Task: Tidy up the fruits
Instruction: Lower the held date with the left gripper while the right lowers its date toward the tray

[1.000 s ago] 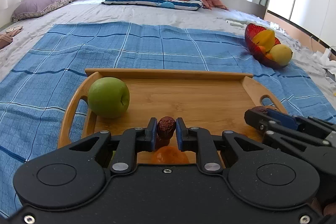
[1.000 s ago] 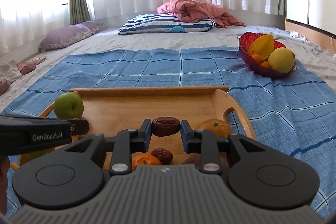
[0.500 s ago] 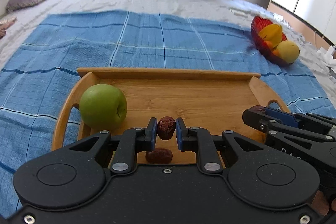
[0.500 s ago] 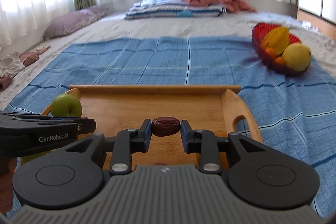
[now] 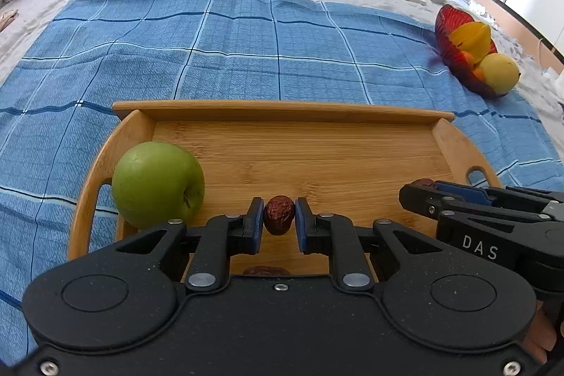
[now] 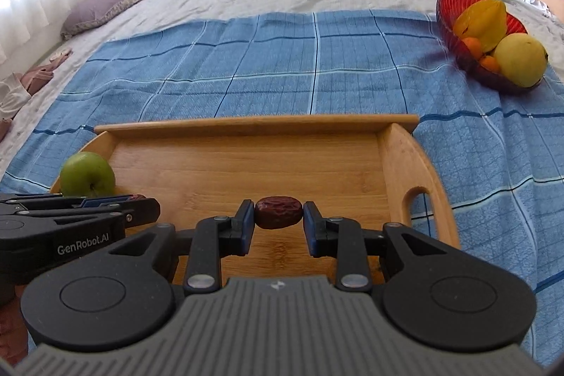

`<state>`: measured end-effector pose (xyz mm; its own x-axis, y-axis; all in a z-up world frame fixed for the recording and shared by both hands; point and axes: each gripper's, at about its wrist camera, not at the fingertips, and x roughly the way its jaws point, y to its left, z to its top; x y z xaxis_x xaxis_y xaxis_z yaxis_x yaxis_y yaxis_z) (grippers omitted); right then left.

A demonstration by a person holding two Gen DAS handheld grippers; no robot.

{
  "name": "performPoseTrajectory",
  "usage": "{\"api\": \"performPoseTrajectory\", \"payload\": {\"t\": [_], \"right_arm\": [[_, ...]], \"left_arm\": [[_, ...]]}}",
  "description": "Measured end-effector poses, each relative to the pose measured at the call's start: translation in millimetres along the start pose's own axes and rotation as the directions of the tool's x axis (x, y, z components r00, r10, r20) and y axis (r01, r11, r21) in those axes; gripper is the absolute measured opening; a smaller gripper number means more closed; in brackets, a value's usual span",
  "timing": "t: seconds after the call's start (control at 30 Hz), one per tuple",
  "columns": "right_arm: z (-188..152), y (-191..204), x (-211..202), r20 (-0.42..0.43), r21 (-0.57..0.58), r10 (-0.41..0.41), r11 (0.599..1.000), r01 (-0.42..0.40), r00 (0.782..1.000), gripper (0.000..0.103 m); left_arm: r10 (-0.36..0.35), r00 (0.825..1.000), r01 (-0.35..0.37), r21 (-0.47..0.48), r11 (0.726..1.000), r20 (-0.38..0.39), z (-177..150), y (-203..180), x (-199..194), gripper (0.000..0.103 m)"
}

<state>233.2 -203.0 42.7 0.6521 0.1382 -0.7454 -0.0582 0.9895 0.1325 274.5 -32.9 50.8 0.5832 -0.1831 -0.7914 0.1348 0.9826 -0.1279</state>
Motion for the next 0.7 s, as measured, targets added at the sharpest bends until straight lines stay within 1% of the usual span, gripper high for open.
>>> {"api": "performPoseTrajectory", "payload": {"t": [0.3,0.7], "right_arm": [[-1,3,11,-0.008,-0.002,-0.007,1.000,0.007,1.000,0.035],[-2,10,14,-0.008,-0.042,-0.021,0.999,0.021,1.000,0.035]], "left_arm": [[0.026,1.000,-0.026,0.015,1.000,0.007,0,0,7,0.018],[0.029,1.000,-0.029,0.015,0.999,0.002,-1,2,13,0.018]]}}
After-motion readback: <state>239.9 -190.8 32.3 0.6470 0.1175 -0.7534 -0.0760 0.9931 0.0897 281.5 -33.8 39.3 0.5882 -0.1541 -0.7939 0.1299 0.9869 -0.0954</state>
